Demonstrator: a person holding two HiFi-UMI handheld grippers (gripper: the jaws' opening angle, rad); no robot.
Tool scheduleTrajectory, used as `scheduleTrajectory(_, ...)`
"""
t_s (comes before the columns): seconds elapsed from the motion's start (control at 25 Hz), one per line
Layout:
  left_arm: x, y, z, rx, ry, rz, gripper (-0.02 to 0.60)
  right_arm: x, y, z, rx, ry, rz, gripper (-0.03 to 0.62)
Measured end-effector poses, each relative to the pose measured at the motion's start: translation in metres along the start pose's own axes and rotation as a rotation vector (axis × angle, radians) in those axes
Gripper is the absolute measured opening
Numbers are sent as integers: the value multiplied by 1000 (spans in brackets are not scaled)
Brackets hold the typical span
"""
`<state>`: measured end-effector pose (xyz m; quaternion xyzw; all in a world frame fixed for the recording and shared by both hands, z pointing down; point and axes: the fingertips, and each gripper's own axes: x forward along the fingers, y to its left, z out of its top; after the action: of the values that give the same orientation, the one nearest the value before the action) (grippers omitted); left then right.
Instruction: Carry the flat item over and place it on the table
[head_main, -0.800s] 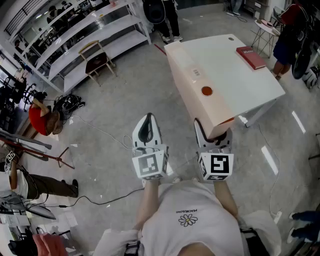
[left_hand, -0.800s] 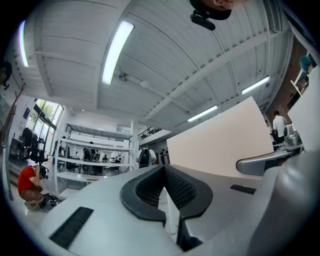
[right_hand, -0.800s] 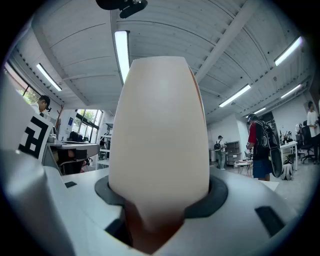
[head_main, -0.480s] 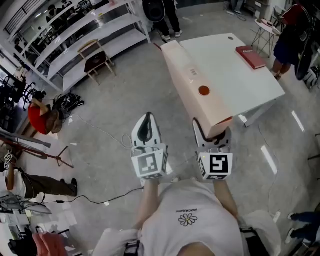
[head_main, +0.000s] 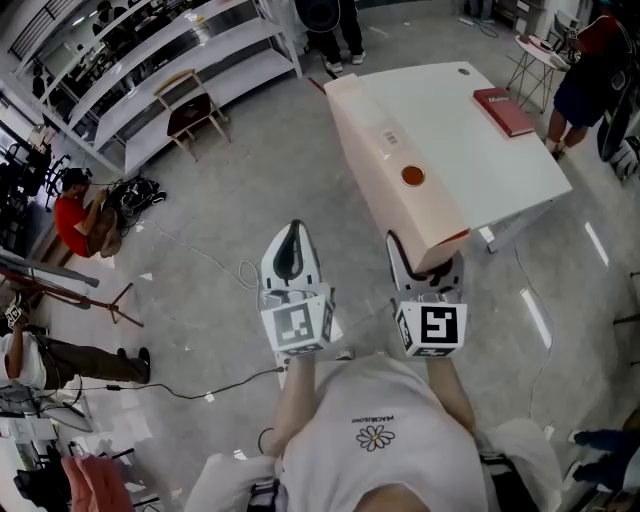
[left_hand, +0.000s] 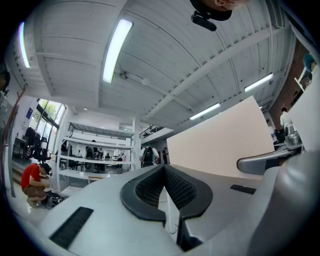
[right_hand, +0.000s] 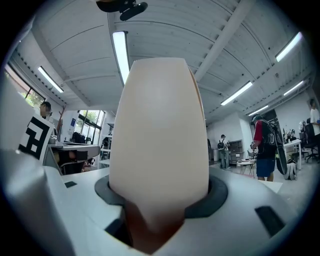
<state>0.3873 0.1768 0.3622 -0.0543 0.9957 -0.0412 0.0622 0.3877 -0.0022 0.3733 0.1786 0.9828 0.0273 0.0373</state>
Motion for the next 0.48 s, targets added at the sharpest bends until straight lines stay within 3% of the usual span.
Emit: scheduleTrajectory(0.48, 16, 10, -31, -63, 32, 61, 17, 18, -9, -28, -24, 80, 12, 285)
